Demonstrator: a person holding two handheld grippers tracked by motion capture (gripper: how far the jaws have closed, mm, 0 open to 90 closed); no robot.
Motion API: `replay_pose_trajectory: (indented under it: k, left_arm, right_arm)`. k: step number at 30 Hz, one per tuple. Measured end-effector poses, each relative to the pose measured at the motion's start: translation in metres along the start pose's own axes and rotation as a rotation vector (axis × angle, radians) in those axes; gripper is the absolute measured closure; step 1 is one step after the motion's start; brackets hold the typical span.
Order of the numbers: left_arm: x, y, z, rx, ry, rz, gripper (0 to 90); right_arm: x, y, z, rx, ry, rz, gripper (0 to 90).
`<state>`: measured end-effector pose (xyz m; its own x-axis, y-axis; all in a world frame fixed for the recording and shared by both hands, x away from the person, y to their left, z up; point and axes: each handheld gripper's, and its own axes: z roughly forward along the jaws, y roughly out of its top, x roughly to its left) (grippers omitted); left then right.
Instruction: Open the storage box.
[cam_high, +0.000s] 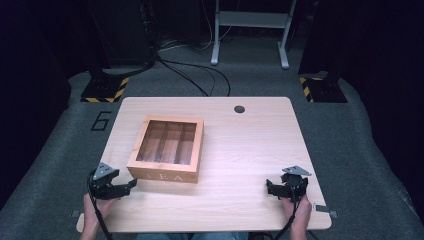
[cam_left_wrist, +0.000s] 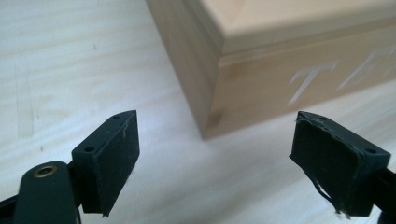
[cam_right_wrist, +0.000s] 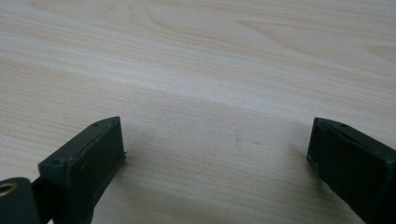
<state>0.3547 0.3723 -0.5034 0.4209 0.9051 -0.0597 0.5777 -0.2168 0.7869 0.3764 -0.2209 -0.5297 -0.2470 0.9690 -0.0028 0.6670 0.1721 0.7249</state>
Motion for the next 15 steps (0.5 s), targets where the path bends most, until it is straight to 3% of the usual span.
replay_pose_trajectory:
  k: [2,4,12,15]
  left_arm:
    - [0.001,-0.005,0.004,0.056,0.001,0.013,12.3]
    - [0.001,-0.007,0.006,0.082,0.005,0.021,11.3]
    - [0.002,-0.016,0.014,0.145,0.023,0.051,7.7]
    - [0.0,-0.021,0.016,0.106,0.042,0.054,6.8]
  right_arm:
    - [0.0,0.0,0.0,0.001,0.001,-0.003,3.4]
    - [0.0,0.0,0.0,-0.001,0.0,-0.001,3.4]
    - [0.0,0.0,0.0,-0.001,0.0,-0.001,3.4]
    - [0.0,0.0,0.0,-0.002,0.0,0.002,3.4]
